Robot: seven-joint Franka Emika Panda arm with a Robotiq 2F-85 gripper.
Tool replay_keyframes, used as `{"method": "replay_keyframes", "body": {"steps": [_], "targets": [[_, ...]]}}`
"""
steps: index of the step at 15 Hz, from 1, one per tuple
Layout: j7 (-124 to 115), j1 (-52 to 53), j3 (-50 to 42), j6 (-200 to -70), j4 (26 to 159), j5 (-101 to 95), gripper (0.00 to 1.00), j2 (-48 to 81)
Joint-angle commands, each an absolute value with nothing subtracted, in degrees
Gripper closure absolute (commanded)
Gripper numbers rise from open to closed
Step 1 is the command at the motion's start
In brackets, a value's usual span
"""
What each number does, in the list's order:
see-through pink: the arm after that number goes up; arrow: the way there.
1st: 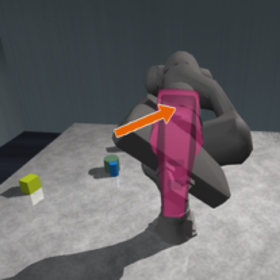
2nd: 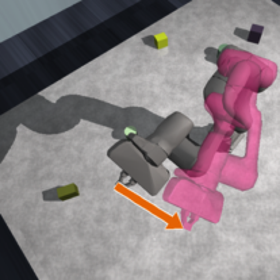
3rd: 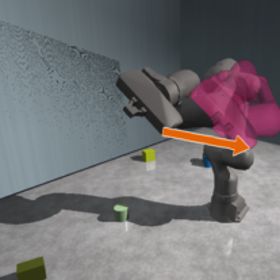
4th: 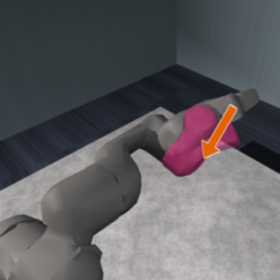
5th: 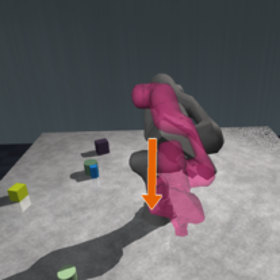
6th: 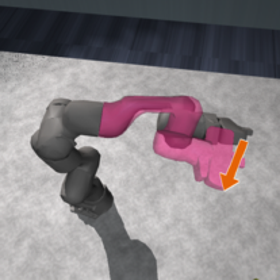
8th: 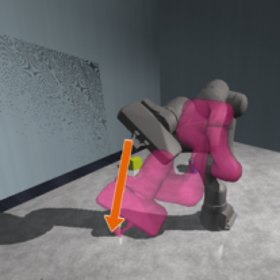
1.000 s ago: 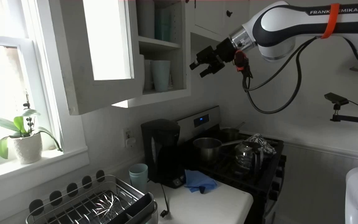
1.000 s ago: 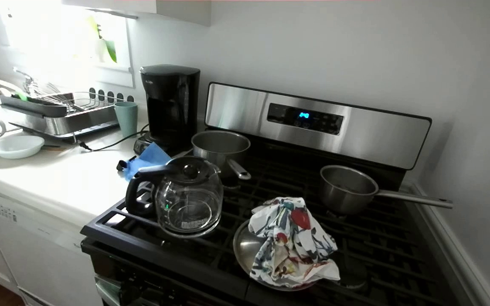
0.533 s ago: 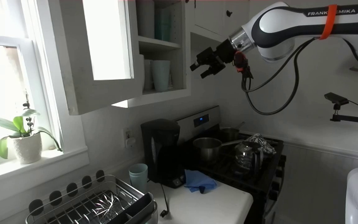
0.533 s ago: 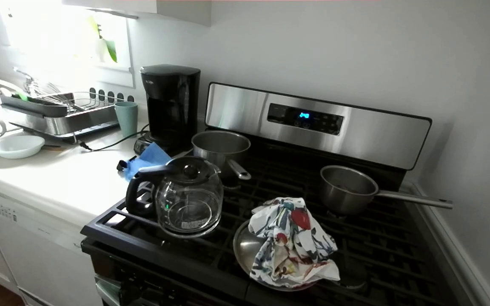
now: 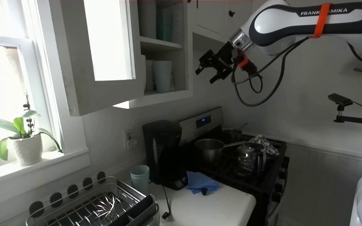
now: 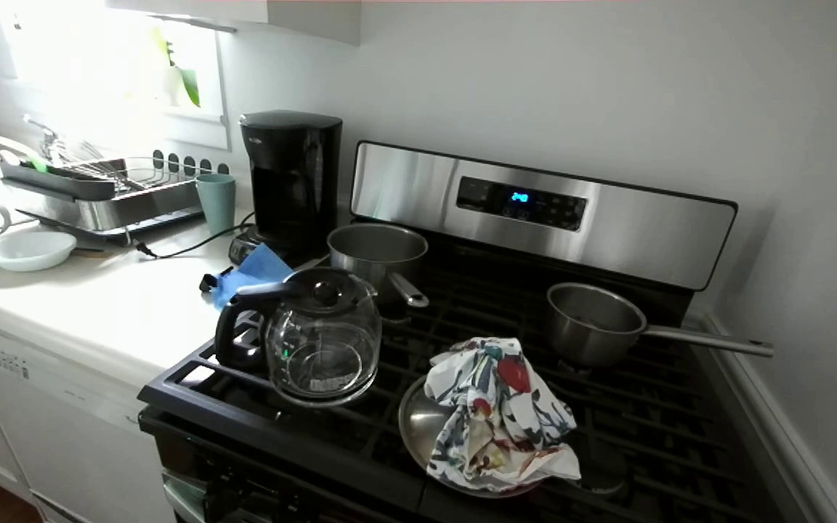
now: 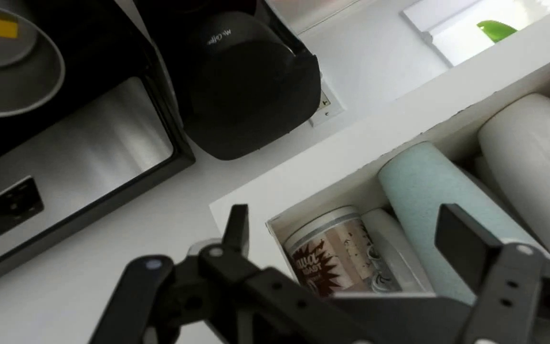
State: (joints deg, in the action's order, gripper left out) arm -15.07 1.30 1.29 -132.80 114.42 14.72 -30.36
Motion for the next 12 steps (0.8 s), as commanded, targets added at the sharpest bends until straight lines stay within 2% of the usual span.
{"method": "replay_keyframes", "body": {"steps": [1, 11, 12], "targets": [[-20.20, -0.79, 2.95, -127.19, 107.88, 13.41, 0.00, -27.31], [-18.81, -0.25, 4.32, -119.39, 92.45, 9.26, 0.00, -18.83], [-18.02, 0.22, 3.17, -122.09, 97.18, 11.41, 0.00, -21.27]]}}
